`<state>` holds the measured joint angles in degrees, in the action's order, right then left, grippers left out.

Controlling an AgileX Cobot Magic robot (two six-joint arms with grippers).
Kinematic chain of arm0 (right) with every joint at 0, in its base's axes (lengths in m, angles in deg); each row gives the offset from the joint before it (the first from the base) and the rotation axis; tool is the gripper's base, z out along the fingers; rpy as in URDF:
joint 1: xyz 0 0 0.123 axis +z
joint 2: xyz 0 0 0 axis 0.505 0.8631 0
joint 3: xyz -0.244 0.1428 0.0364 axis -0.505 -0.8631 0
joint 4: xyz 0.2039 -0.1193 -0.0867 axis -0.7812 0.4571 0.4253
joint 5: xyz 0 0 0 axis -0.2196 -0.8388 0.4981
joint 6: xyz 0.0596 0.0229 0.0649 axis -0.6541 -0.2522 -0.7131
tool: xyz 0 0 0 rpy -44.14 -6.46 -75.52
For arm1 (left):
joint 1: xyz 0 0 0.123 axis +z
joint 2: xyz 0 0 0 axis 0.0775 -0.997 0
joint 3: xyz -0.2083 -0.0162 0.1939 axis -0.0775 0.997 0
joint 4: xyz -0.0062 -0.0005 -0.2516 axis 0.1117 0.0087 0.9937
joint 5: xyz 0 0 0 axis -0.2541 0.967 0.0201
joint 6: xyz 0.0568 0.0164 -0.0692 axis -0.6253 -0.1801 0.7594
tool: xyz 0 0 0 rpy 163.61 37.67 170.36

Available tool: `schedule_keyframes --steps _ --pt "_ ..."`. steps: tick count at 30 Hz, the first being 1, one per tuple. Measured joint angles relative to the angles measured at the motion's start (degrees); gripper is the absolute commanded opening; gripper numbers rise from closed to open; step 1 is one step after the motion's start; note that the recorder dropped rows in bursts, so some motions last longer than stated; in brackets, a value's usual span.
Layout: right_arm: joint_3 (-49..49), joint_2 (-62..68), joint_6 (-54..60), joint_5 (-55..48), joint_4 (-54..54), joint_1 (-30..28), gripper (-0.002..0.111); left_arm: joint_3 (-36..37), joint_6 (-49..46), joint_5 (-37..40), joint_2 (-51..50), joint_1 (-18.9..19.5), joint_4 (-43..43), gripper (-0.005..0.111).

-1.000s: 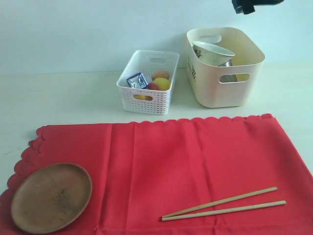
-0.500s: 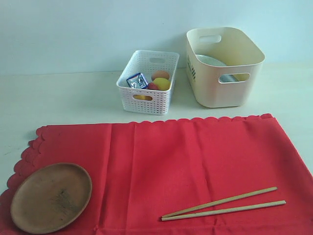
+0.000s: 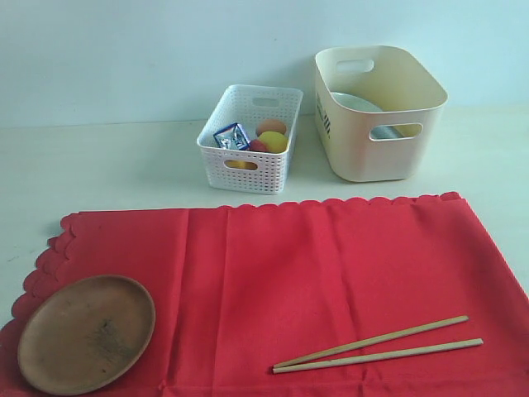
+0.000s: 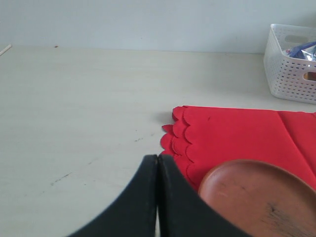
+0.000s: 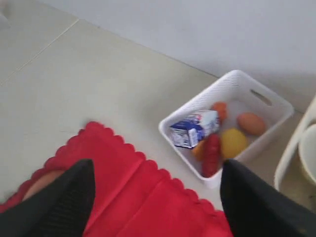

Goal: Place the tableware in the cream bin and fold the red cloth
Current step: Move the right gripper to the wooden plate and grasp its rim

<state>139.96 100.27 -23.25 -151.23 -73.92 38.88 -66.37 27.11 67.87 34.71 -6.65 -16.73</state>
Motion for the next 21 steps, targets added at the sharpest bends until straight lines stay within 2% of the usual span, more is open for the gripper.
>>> schedule_keyframes --steps 12,21 --pt "-8.2 0.3 0.5 4.6 1.2 18.5 0.067 0.0 0.0 0.0 0.0 0.0 0.0 0.000" --pt "-16.0 3.8 0.7 12.2 3.7 28.2 0.067 0.0 0.0 0.0 0.0 0.0 0.0 0.000"
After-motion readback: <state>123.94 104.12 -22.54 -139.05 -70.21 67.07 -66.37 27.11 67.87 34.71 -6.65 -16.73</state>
